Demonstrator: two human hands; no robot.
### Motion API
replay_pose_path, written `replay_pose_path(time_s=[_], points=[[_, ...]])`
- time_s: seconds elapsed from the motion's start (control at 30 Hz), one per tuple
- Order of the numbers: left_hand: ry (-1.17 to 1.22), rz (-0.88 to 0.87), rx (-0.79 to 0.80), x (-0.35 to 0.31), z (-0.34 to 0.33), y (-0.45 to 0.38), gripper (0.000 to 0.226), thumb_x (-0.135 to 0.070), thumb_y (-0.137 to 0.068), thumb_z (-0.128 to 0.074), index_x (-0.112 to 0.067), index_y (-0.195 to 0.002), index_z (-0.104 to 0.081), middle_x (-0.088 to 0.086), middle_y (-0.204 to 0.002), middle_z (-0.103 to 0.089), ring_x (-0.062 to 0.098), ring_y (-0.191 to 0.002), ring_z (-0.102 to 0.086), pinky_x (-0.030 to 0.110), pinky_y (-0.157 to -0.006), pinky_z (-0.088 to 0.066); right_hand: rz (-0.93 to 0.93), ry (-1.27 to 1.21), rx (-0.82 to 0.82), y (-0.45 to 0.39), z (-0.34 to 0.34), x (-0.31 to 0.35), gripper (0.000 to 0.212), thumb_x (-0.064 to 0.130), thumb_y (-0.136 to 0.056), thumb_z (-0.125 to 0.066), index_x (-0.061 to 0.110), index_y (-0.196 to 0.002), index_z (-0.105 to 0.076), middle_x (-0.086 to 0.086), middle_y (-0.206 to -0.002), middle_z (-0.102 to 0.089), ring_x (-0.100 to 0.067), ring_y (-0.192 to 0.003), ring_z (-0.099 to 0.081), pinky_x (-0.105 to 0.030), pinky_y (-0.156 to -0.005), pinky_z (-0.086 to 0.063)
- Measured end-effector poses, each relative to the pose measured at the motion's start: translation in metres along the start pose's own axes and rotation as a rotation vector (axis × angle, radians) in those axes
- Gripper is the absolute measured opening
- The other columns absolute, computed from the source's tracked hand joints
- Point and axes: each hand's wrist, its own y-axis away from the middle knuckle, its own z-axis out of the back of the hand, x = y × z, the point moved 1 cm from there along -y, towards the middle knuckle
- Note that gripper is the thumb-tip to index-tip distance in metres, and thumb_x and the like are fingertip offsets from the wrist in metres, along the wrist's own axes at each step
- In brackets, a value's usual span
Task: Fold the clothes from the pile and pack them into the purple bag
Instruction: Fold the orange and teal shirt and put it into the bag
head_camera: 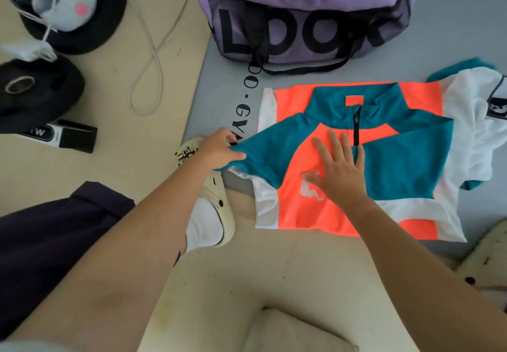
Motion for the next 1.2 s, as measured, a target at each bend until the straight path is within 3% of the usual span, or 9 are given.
replay_pose_path(time_s=[0.1,0.23,0.33,0.53,0.67,0.83,0.93,1.03,1.2], points=[[0.021,0.057,0.025,-0.015,0.006,0.012,0.027,-0.030,-0.087,-0.072,-0.007,-0.098,-0.065,0.006,-0.088,-0.064,0.023,-0.063,-0.066,0.028,-0.063,-0.055,-0.044,-0.079,0.018,-0.003,0.012,0.009,0.081,0.057,-0.083,-0.063,0.022,-0.149,-0.033,-0.011,-0.160,-0.020,-0.030,-0.150,-0.009,-0.055,-0.116,-0.010],[0.186,0.104,0.379,-0.052,-0.001,0.039,0.030,-0.028,-0.097,-0.059,-0.001,-0.085,-0.059,0.007,-0.053,-0.060,0.019,-0.039,-0.056,0.034,-0.058,-0.057,-0.063,-0.486,-0.300,0.008,0.036,0.022,0.033,0.028,-0.090,-0.063,0.007,-0.116,-0.061,-0.015,-0.115,-0.062,-0.033,-0.110,-0.058,-0.044,-0.095,-0.044],[0.375,0.106,0.622,-0.081,-0.004,0.049,0.039,-0.043,-0.100,-0.049,-0.007,-0.099,-0.063,0.011,-0.066,-0.071,0.019,-0.043,-0.059,0.028,-0.052,-0.055,-0.421,-1.046,-0.079,0.016,0.045,0.022,0.027,0.040,-0.098,-0.049,0.017,-0.094,-0.063,-0.009,-0.083,-0.069,-0.017,-0.071,-0.067,-0.034,-0.071,-0.053],[0.293,-0.156,-0.050,-0.089,-0.033,0.024,0.012,-0.029,-0.090,-0.059,-0.022,-0.086,-0.069,-0.007,-0.067,-0.061,0.008,-0.056,-0.056,0.017,-0.055,-0.045,-0.580,-1.005,0.078,0.025,0.036,-0.004,0.047,0.051,-0.089,-0.061,0.004,-0.093,-0.068,-0.009,-0.083,-0.066,-0.025,-0.081,-0.062,-0.036,-0.072,-0.050],[0.072,-0.295,-0.062,-0.087,-0.064,0.017,0.033,-0.031,-0.089,-0.063,-0.032,-0.122,-0.060,-0.002,-0.095,-0.057,0.015,-0.086,-0.058,0.027,-0.078,-0.046,-0.533,-0.789,0.253,0.026,0.029,-0.017,0.013,0.023,-0.085,-0.070,0.010,-0.085,-0.069,-0.008,-0.069,-0.067,-0.018,-0.058,-0.062,-0.028,-0.057,-0.047],[0.109,-0.257,-0.008,-0.084,-0.075,0.021,0.030,-0.039,-0.075,-0.079,-0.022,-0.093,-0.062,-0.009,-0.073,-0.057,0.011,-0.068,-0.056,0.025,-0.064,-0.045,-0.514,-0.949,0.185,0.024,0.040,-0.035,0.012,0.014,-0.085,-0.071,0.018,-0.075,-0.065,0.003,-0.068,-0.061,-0.014,-0.066,-0.058,-0.037,-0.067,-0.056],[0.150,-0.286,0.405,-0.084,-0.070,0.030,0.023,-0.031,-0.074,-0.084,-0.018,-0.077,-0.066,-0.010,-0.065,-0.062,0.006,-0.058,-0.056,0.018,-0.057,-0.043,-0.504,-1.125,0.149,0.016,0.046,-0.040,0.018,0.010,-0.091,-0.064,0.021,-0.077,-0.063,0.005,-0.075,-0.063,-0.014,-0.077,-0.059,-0.036,-0.073,-0.056],[0.039,-0.177,0.959,-0.089,-0.062,0.044,0.035,-0.050,-0.072,-0.081,-0.025,-0.096,-0.073,-0.001,-0.091,-0.076,0.014,-0.076,-0.073,0.021,-0.065,-0.053,-0.482,-1.132,0.089,0.007,0.049,-0.041,0.013,0.007,-0.091,-0.063,0.017,-0.085,-0.066,-0.001,-0.083,-0.065,-0.015,-0.081,-0.058,-0.039,-0.077,-0.053],[0.127,-0.296,-0.001,-0.098,-0.069,0.023,0.014,-0.033,-0.089,-0.065,-0.028,-0.101,-0.061,-0.002,-0.076,-0.064,0.017,-0.060,-0.064,0.037,-0.070,-0.055,-0.516,-0.971,0.039,0.003,0.044,-0.046,0.008,0.016,-0.084,-0.073,0.014,-0.090,-0.068,-0.004,-0.089,-0.067,-0.018,-0.085,-0.063,-0.035,-0.077,-0.052]])
